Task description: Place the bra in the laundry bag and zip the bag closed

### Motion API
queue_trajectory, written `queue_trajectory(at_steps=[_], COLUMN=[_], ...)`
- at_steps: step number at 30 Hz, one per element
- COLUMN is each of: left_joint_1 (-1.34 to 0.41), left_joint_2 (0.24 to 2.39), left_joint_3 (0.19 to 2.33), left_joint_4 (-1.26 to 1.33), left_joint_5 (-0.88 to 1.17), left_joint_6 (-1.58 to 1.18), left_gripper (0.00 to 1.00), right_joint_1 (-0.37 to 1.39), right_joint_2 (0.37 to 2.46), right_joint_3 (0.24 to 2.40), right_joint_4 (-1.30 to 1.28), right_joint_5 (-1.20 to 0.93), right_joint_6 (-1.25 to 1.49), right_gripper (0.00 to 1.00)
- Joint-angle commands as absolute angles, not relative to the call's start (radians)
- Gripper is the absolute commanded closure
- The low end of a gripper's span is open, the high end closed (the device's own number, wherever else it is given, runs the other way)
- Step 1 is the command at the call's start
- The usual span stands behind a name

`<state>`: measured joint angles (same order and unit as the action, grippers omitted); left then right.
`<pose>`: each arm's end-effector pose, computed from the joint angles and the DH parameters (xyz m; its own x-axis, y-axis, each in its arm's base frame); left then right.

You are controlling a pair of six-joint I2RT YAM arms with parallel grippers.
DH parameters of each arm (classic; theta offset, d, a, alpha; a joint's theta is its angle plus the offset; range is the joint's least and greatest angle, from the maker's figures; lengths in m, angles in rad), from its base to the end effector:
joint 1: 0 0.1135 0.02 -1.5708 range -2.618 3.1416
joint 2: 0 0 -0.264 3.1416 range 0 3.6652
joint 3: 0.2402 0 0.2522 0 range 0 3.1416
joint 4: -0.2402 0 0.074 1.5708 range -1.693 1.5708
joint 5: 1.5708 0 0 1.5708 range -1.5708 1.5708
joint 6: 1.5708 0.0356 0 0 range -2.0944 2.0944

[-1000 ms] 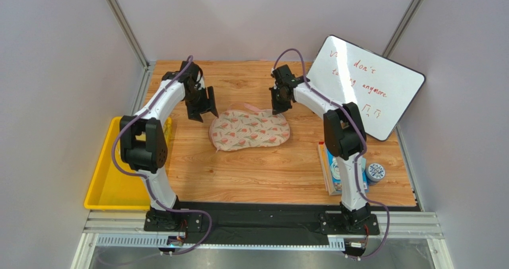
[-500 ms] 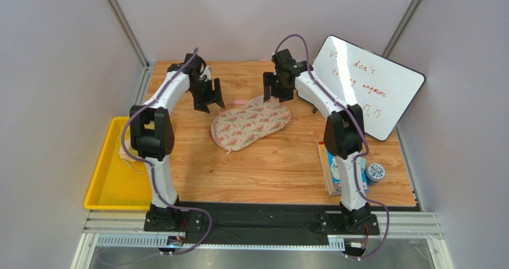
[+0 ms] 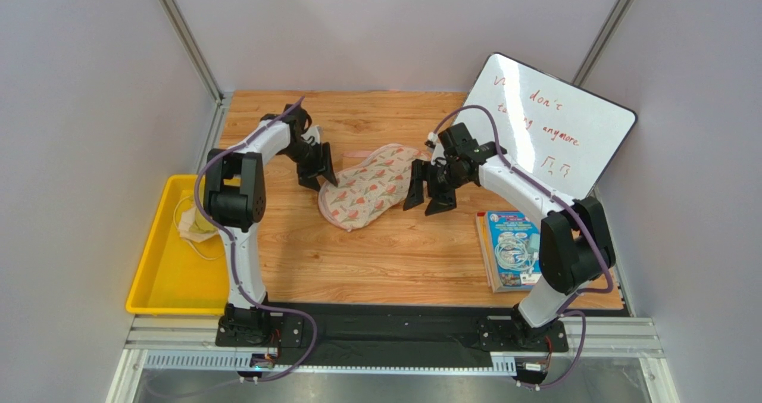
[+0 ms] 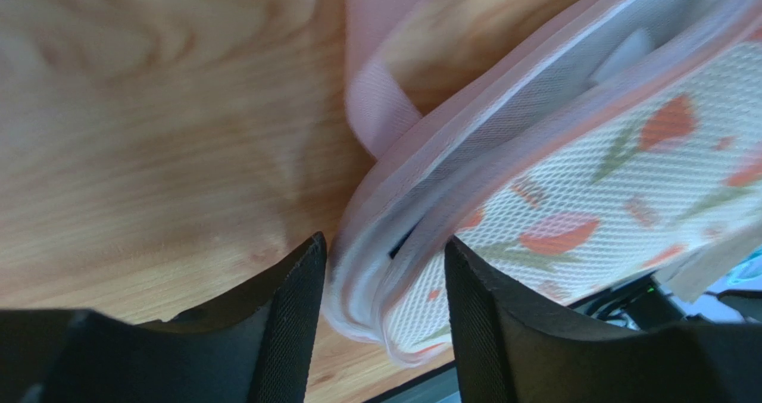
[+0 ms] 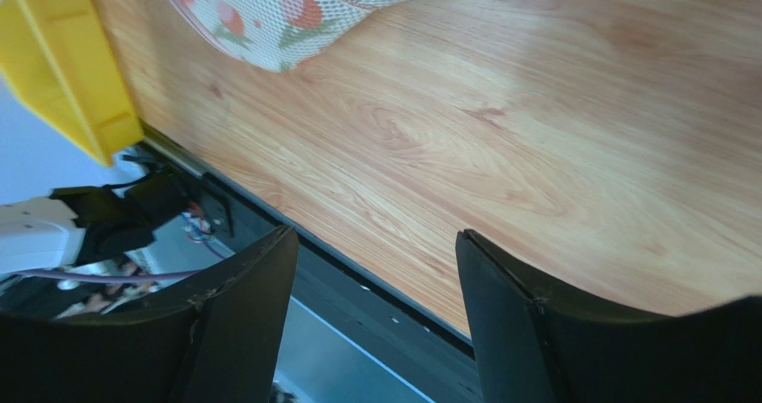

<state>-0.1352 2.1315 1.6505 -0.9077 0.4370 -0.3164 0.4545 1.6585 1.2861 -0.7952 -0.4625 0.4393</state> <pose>0.4187 -0.0722 0.1724 -0.9877 -0.1501 -0.0426 -0.1150 0.8846 -0.4519 0.2937 0.1612 0.2459 -0.9820 -0.0562 -0.1806 -0.1464 0.8299 0.5383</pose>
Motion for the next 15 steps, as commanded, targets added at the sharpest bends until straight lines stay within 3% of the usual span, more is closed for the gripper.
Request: queue_trajectory(at_steps=[1, 6, 15], left_joint_1=[-0.129, -0.140, -0.164], left_joint_2=[2.010, 1.835, 1.684], left_joint_3=[1.467, 1.212, 0.953], left_joint_4=[-0.830, -0.687, -0.526], left_joint_5=[0.417, 0.411, 0.454], left_joint_6=[-0.437, -0.577, -0.681], left_gripper=[0.47, 0.66, 0.72], right_joint_1=[0.451, 0.475, 0.491], right_joint_2=[1.647, 1.666, 1.741], right_joint_3=[1.127, 1.008, 0.867], right_joint_4=[-0.488, -0.226, 0.091], right_joint_5=[-0.693, -0.747, -0.776], right_joint_6=[0.607, 0.715, 0.834], right_gripper=[0.29, 0.30, 0.31])
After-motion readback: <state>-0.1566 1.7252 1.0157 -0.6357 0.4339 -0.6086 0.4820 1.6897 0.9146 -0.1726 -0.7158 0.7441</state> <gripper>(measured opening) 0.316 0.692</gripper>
